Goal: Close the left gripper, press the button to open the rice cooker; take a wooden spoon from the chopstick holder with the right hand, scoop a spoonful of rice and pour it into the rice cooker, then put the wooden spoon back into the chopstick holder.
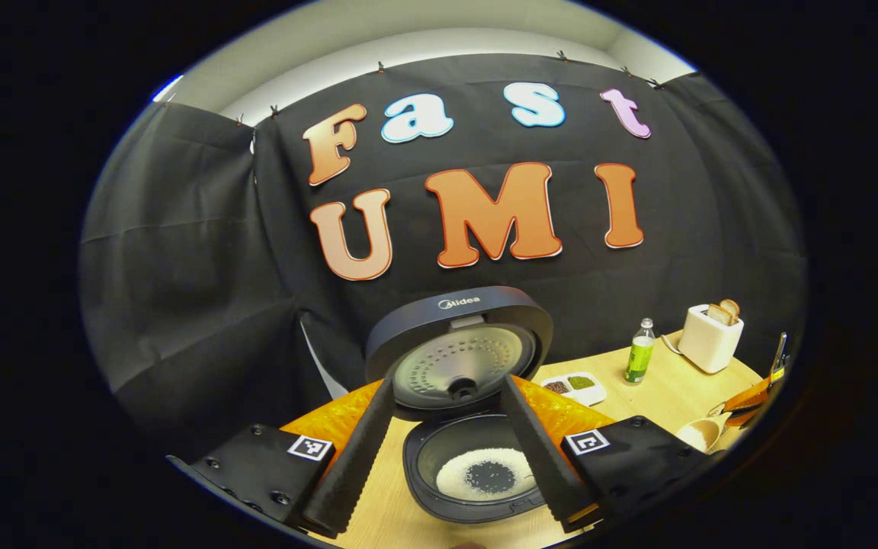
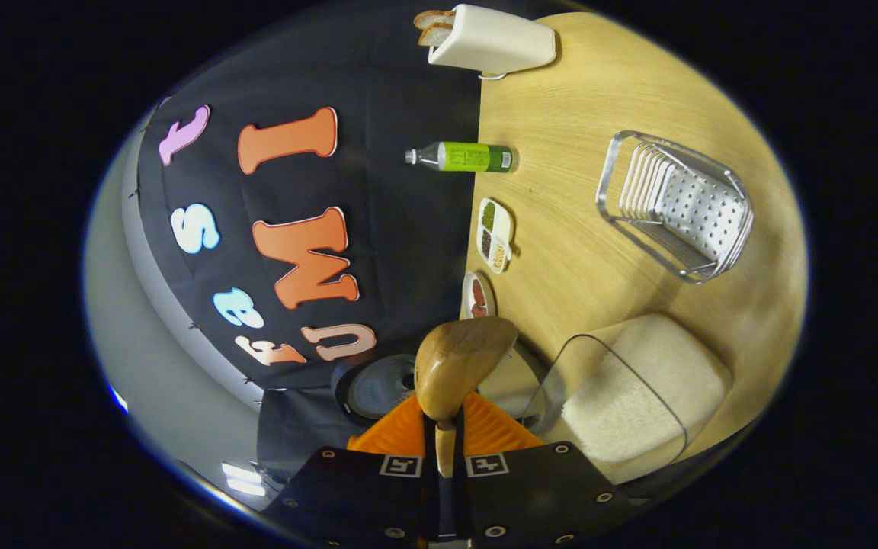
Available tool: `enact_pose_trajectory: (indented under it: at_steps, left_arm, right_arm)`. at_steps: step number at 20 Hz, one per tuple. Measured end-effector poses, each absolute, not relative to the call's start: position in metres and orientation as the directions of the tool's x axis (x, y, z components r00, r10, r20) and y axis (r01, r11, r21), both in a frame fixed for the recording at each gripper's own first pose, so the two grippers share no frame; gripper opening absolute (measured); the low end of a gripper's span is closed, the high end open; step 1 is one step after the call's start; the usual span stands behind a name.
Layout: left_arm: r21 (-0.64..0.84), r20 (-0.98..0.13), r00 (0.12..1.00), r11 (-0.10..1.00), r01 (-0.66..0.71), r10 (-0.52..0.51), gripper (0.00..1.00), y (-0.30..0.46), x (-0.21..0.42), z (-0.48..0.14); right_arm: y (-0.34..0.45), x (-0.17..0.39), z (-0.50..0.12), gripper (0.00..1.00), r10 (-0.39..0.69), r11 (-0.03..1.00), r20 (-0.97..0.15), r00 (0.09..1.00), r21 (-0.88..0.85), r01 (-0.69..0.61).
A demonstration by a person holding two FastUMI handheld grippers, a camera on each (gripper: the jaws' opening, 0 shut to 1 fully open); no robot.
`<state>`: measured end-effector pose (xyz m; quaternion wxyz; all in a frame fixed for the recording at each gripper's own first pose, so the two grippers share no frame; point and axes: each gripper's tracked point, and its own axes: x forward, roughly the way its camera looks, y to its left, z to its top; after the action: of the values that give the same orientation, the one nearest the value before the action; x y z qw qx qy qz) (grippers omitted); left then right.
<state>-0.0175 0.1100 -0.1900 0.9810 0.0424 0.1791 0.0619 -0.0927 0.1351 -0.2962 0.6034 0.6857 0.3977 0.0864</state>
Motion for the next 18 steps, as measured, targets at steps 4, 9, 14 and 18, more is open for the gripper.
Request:
enact_pose_trajectory:
  at_steps: [4,9,14,18]
  left_arm:
    - [0.101,-0.326,0.929,0.984,-0.148,0.173,0.87,0.125,-0.023,-0.184]
    - [0.1,-0.344,0.916,0.978,-0.184,0.207,1.0,0.143,-0.035,-0.19]
    - [0.113,-0.347,0.902,0.966,-0.233,0.258,0.92,0.164,-0.048,-0.192]
    - [0.12,-0.357,0.888,0.957,-0.264,0.289,0.92,0.18,-0.057,-0.198]
  right_arm:
    - [0.158,-0.063,-0.264,0.06,0.677,0.014,-0.304,0.67,0.916,0.401]
    - [0.193,-0.023,-0.255,0.07,0.682,0.052,-0.311,0.662,0.924,0.38]
    - [0.234,-0.007,-0.261,0.06,0.719,0.141,-0.355,0.598,0.916,0.376]
    - [0.262,0.007,-0.258,0.06,0.745,0.175,-0.36,0.562,0.918,0.356]
